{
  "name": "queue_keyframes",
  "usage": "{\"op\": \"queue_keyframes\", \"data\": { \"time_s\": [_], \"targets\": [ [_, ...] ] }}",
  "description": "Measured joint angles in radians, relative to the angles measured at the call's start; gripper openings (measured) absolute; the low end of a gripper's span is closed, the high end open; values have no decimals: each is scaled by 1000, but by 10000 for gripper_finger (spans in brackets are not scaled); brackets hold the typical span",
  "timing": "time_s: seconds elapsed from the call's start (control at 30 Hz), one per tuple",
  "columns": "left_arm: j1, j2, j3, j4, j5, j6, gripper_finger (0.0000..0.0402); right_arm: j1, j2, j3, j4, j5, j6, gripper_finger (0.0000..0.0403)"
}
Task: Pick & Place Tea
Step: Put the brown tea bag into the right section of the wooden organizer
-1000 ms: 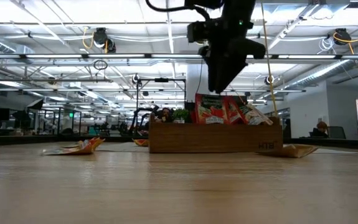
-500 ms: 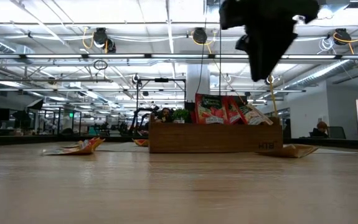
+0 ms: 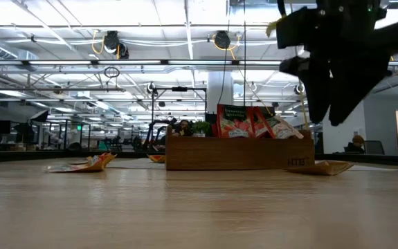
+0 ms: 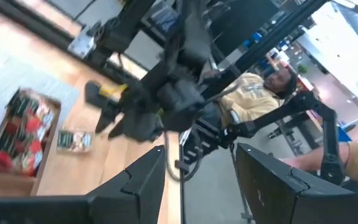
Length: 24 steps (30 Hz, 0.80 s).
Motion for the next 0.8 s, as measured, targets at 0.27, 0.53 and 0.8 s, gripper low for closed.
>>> {"op": "queue_keyframes", "data": {
  "time_s": [0.27,0.53,0.8],
  "targets": [
    [-4,9,0,6,5,22,198,-3,2,-112,160,-27,-16,131],
    [-5,10,0,4,16,19,198,-36,2,-214,264,-30,-51,130],
    [-5,10,0,5,42,10,198,-77,2,-265,330,-66,-55,104]
  ]
}}
